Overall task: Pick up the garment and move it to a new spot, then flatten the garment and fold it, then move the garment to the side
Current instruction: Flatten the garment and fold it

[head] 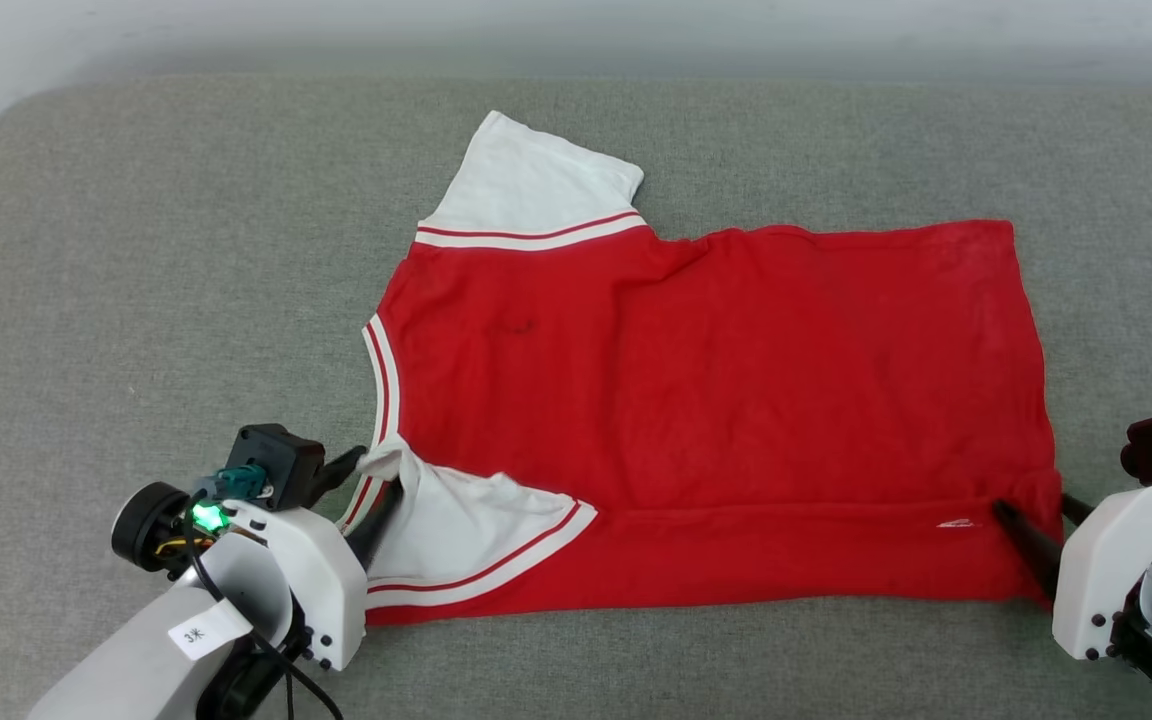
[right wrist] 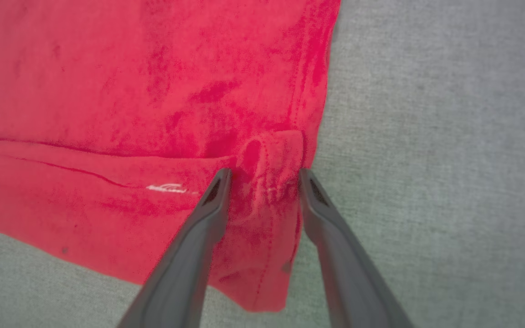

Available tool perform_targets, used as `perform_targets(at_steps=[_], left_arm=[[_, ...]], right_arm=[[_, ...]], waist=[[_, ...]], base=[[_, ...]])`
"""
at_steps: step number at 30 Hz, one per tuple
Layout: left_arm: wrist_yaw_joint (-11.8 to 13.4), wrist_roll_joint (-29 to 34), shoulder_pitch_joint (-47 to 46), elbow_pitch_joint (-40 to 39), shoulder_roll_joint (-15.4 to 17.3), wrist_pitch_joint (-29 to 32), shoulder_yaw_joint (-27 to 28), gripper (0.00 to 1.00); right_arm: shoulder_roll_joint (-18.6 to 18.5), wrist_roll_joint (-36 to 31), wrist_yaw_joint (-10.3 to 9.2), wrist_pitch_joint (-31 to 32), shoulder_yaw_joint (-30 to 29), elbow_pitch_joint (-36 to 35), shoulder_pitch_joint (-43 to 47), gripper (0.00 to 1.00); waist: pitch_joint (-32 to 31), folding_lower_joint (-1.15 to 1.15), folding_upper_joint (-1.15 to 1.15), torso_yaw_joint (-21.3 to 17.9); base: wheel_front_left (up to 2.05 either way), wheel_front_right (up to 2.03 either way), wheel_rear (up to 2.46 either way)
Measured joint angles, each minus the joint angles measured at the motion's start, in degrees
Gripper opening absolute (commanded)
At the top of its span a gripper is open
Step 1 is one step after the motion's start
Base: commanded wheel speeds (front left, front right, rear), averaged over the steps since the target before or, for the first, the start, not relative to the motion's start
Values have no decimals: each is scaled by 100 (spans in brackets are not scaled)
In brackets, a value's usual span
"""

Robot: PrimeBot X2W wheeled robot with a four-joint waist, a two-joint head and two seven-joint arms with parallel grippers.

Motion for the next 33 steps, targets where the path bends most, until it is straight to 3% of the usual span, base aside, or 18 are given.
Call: perform_targets(at_steps=[9, 16, 24, 33], left_arm=[[301, -52, 158, 252, -188, -455, 158, 100], [751, -375, 676, -48, -232, -764, 486, 100], [1261, -875, 1518, -973, -193, -670, 725, 100], [1636, -1417, 2106, -1889, 85, 344, 565, 100]], right_arm=[[-153, -172, 0, -783, 131, -31, -27, 100], [-10, -510, 0, -1101, -60, -366, 331, 100], [399, -884, 0, -657, -353, -835, 965, 100], [766, -1057, 0, -88, -543, -1289, 1304, 100]], waist=[[-341, 0, 0, 34], [-675, -1, 0, 79], [-979, -1, 0, 77], [-930, -1, 0, -27]], base=[[0, 0, 0], [0, 0, 0], [0, 0, 0], [0, 0, 0]])
